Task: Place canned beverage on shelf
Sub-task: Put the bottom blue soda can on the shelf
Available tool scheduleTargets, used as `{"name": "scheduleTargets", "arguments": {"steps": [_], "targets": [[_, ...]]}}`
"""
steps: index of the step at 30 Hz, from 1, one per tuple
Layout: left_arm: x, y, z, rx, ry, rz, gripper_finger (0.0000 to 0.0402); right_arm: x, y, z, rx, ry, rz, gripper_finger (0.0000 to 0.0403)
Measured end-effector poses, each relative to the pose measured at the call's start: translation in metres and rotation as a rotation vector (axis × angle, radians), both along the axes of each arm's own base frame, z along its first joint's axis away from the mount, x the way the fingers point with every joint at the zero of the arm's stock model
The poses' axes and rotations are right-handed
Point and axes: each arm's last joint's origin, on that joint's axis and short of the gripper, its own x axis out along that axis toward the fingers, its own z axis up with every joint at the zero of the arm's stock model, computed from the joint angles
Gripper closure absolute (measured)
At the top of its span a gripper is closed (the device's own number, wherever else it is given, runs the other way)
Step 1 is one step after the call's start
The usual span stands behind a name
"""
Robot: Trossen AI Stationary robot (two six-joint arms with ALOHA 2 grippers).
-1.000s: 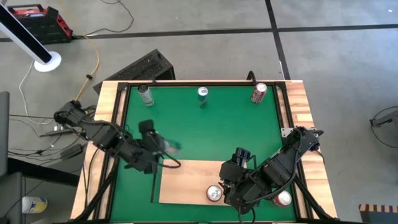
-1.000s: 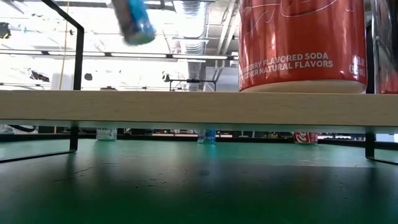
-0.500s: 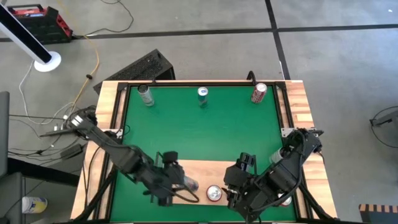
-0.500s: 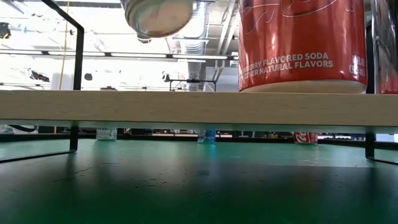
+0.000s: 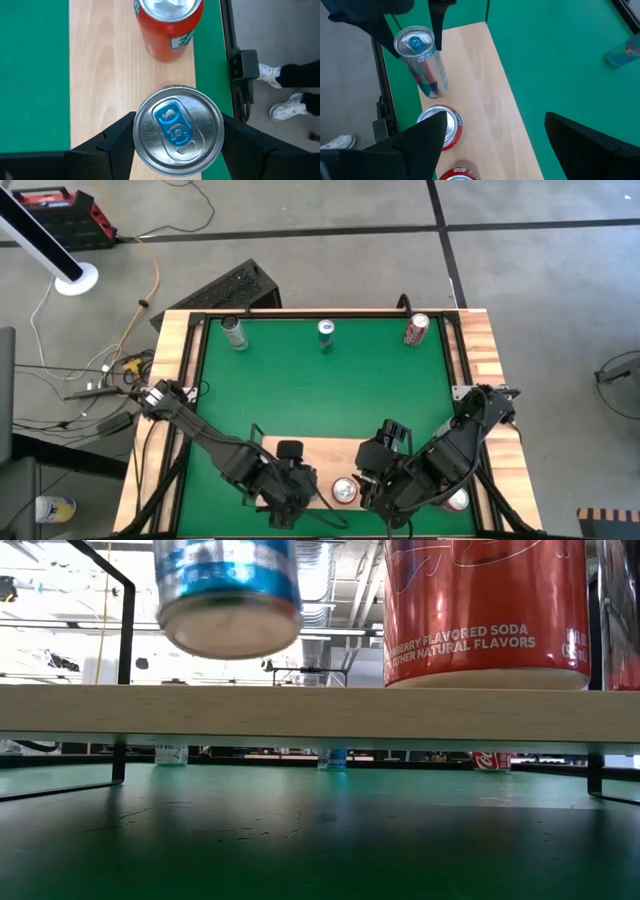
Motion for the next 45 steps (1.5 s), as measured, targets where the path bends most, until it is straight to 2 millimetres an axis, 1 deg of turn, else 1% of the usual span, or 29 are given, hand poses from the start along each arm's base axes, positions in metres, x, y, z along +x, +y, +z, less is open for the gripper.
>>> {"name": "scheduleTargets", "arguments": {"steps": [9,12,15,18,25,34,36,41,43,45], "targets": [[0.004,0.004,0.0,-0.01,-0.01,0.017,0.0179,0.0,0.0,0.0,-0.003,0.005,0.003,0.0045],[0.008,0.002,-0.004,-0.003,-0.018,0.015,0.0179,0.0,0.0,0.0,-0.003,0.005,0.003,0.0045],[0.009,-0.002,-0.011,0.002,0.007,0.003,0.0179,-0.001,0.0,0.0,-0.002,0.006,0.004,0.0045],[0.008,-0.004,-0.012,-0.005,0.015,-0.009,0.0179,-0.001,0.0,0.0,-0.004,0.008,0.004,0.0045],[0.013,-0.007,-0.024,0.004,0.037,-0.012,0.0179,-0.001,0.0,0.0,-0.009,0.01,0.01,0.0045],[0.014,-0.008,-0.024,-0.001,0.035,-0.021,0.0178,-0.001,0.0,0.0,-0.005,0.009,0.007,0.0045],[0.014,-0.008,-0.024,-0.002,0.035,-0.021,0.0157,-0.001,0.0,0.0,-0.005,0.009,0.007,0.0045],[0.015,-0.008,-0.024,0.007,0.026,-0.025,0.008,-0.001,0.0,0.0,-0.002,0.008,0.004,0.0045],[0.016,-0.009,-0.024,0.003,0.011,-0.023,0.0062,-0.001,0.001,0.0,0.0,0.008,0.006,0.0045],[0.017,-0.009,-0.023,-0.004,-0.002,-0.022,0.0055,-0.001,0.001,0.0,0.004,0.007,0.002,0.0045]]}}
